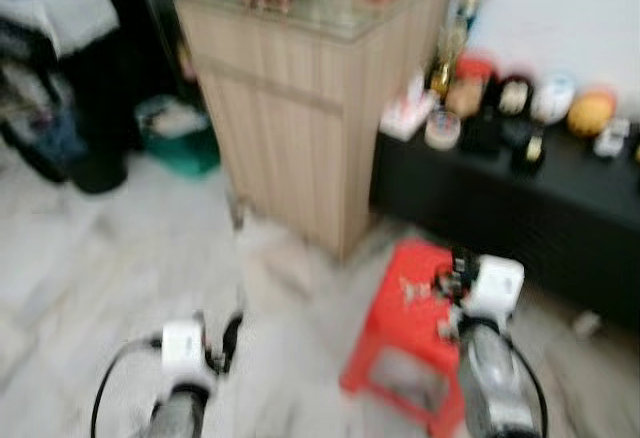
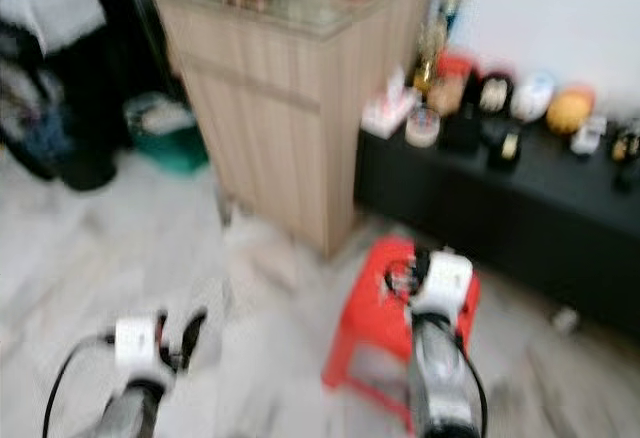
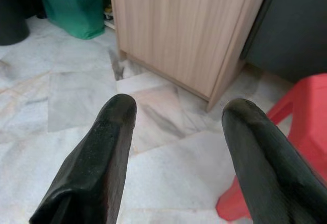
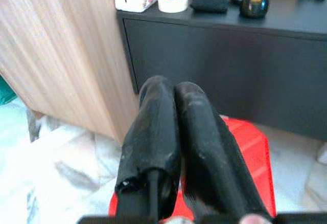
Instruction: Hang keys on a hook
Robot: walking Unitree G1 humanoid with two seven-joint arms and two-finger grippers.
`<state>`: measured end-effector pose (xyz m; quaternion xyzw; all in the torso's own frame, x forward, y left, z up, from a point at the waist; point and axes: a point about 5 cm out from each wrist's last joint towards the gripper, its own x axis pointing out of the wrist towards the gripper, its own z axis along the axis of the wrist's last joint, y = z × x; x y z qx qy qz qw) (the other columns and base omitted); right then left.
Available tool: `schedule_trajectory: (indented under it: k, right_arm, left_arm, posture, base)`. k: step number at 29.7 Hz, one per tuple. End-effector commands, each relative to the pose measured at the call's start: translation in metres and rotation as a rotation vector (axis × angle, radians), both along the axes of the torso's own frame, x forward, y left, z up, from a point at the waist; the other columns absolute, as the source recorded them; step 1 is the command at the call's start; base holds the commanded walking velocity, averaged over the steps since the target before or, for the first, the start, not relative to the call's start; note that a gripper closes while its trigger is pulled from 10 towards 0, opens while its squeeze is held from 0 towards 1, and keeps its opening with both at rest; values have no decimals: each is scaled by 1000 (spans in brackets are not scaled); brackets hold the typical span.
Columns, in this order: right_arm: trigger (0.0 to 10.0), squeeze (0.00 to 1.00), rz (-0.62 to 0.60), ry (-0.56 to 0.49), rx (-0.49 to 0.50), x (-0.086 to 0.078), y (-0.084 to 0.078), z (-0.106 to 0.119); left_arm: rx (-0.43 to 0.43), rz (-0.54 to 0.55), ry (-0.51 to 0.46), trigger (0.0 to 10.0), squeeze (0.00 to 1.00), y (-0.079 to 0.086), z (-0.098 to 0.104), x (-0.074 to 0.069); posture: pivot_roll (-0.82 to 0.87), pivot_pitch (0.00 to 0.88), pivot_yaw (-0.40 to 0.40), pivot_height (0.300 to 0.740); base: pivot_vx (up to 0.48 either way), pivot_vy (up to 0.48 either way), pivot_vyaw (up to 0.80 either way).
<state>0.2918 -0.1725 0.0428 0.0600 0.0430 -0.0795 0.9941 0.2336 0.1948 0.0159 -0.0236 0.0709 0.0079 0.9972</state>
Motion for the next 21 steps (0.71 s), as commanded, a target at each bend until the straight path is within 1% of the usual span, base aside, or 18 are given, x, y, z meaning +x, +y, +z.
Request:
schedule_trajectory:
  k: [1, 21]
  right_arm:
    - [10000, 0, -3, 8, -3, -1, -2, -1]
    - [10000, 0, 3, 13, 5, -1, -1, -2]
  left_arm:
    - [-1, 1, 12, 10000, 0, 0, -2, -1]
    - [-4, 1, 14, 10000, 0, -1, -2, -1]
  posture:
    - [50, 71, 3, 722]
    - [47, 73, 2, 722]
  base:
    - [-281, 0, 0]
    - [-281, 0, 0]
